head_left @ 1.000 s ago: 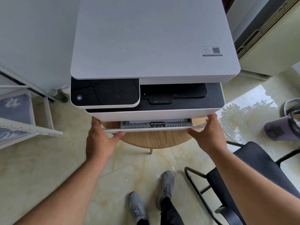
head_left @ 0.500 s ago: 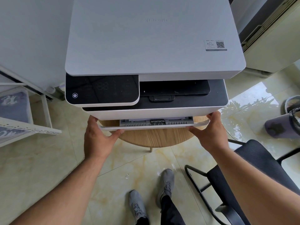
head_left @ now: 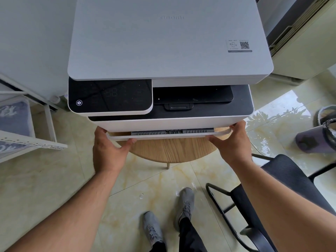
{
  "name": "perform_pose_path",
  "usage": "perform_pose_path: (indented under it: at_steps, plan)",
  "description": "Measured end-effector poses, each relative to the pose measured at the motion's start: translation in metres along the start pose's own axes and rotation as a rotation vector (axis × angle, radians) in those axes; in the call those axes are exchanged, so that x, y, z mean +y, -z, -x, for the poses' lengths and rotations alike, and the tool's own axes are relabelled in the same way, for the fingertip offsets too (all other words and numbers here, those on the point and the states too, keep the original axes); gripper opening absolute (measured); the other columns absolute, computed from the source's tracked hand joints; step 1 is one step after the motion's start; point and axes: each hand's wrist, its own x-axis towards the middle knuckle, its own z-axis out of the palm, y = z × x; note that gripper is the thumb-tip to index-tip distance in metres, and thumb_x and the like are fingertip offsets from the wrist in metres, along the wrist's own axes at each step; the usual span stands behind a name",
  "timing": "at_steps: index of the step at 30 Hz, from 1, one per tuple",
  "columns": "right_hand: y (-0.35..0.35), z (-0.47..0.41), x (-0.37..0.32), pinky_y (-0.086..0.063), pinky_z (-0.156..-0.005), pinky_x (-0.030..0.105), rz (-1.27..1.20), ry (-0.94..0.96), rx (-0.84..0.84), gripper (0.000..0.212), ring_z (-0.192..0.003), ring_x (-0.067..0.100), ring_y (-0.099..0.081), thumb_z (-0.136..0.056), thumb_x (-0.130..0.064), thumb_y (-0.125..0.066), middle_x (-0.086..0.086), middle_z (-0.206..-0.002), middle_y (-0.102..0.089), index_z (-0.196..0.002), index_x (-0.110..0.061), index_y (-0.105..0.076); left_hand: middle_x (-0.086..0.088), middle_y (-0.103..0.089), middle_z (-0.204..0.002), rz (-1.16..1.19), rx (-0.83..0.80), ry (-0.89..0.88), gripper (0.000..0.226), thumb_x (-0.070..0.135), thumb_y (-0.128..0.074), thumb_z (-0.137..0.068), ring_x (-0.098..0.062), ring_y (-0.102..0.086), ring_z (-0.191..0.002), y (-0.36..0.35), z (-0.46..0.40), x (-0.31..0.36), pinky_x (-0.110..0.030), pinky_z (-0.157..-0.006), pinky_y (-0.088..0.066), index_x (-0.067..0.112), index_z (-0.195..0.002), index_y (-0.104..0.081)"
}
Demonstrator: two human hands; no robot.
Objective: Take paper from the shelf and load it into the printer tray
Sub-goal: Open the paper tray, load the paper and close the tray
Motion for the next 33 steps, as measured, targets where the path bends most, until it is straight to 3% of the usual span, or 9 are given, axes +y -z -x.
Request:
perform_pose_path:
  at_steps: [6, 11, 20, 33]
  plan:
    - [0.001, -0.005, 0.004, -0.046, -0.088, 0.033, -0.062, 0.041, -0.025, 0.07, -0.107, 0.009, -0.052, -0.077, -0.036, -0.09, -0.015, -0.118, -0.057, -0.128, -0.03, -0.042, 0.008, -0.053, -0.123, 0.087, -0.026, 0.005, 0.08, 0.041, -0.091, -0.071, -0.016, -0.053, -0.108, -0.003, -0.003, 0.0, -0.031, -0.087, -0.046, 0.02, -0.128, -0.04]
    - [0.0, -0.007, 0.008, -0.047, -0.091, 0.035, -0.083, 0.053, -0.031, 0.067, -0.109, 0.009, -0.052, -0.08, -0.033, -0.088, -0.015, -0.118, -0.057, -0.129, -0.027, -0.043, 0.014, -0.054, -0.125, 0.121, -0.033, 0.027, 0.081, 0.043, -0.091, -0.071, -0.02, -0.059, -0.118, -0.004, -0.005, -0.005, -0.042, -0.093, -0.055, 0.024, -0.129, -0.038]
    - [-0.001, -0.01, 0.007, -0.049, -0.094, 0.037, -0.1, 0.037, -0.003, 0.071, -0.11, 0.009, -0.051, -0.077, -0.037, -0.09, -0.019, -0.118, -0.055, -0.129, -0.03, -0.042, 0.008, -0.053, -0.119, 0.144, -0.023, 0.05, 0.077, 0.037, -0.091, -0.073, -0.013, -0.053, -0.108, -0.004, -0.005, 0.003, -0.033, -0.088, -0.048, 0.016, -0.127, -0.041]
    - [-0.002, -0.011, -0.001, -0.043, -0.089, 0.033, -0.125, 0.012, 0.046, 0.069, -0.107, 0.008, -0.051, -0.077, -0.038, -0.09, -0.02, -0.114, -0.058, -0.129, -0.031, -0.045, 0.006, -0.052, -0.118, 0.141, 0.004, 0.089, 0.078, 0.036, -0.091, -0.074, -0.016, -0.051, -0.103, -0.003, -0.004, 0.018, -0.032, -0.083, -0.044, 0.012, -0.129, -0.041]
